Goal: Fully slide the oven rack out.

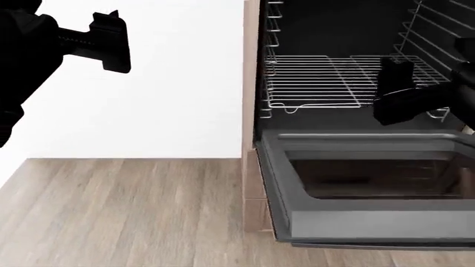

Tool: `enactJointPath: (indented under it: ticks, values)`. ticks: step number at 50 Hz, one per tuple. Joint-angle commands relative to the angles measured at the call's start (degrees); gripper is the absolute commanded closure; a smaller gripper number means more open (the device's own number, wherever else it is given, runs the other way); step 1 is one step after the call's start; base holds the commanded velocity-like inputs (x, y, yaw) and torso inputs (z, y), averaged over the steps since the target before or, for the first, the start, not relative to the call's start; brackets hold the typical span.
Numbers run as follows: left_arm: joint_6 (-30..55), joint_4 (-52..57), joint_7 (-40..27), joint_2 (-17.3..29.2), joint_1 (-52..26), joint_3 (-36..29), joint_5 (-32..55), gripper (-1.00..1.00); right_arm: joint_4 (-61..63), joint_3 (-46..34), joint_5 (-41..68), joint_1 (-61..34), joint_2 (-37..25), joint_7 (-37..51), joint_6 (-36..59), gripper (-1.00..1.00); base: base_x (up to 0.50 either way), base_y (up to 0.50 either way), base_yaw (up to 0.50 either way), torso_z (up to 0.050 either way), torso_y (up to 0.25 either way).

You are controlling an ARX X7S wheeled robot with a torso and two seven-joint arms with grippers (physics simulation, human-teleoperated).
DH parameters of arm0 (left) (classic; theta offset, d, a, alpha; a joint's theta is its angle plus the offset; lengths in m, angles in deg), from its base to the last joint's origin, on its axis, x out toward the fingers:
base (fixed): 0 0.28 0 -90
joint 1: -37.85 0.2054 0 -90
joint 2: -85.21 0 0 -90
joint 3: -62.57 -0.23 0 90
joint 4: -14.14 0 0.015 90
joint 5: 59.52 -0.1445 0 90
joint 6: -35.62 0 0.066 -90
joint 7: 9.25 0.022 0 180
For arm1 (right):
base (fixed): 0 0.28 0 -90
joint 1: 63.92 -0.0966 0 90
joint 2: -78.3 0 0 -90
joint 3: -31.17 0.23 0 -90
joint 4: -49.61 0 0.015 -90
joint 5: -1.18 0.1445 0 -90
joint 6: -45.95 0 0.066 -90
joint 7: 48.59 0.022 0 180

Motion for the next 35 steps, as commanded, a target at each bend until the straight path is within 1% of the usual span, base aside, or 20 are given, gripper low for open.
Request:
enactJointPath:
  ticks: [1,10,22,35]
  values:
    - [-1.0,0.3,-2.3,0.4,3.1,0.4,2.4,-1.0,0.2,2.8,-4.8,3.9,-0.1,-4.6,-0.4,-1.0,0.0,-0.5,0.0,0.0,0.0]
    - [-1.2,-0.5,-2.4,0.1,2.6,-1.8,2.6,-1.0,0.5,3.2,-5.3,4.7,-0.9,-5.4,-0.9,-1.0,0.0,-0.5,0.0,0.0,0.0]
    - [-1.6,-1.4,-3.5,0.2,1.0,-2.7,4.2,-1.0,0.7,3.5,-5.9,5.6,-1.8,-6.3,-1.7,-1.0,0.0,-0.5,0.0,0.0,0.0]
    - [-3.6,-1.4,-2.9,0.8,1.9,-3.9,3.6,-1.0,1.4,4.0,-8.4,8.2,-1.9,-8.4,-2.5,-1.0,0.0,-0.5,0.0,0.0,0.0]
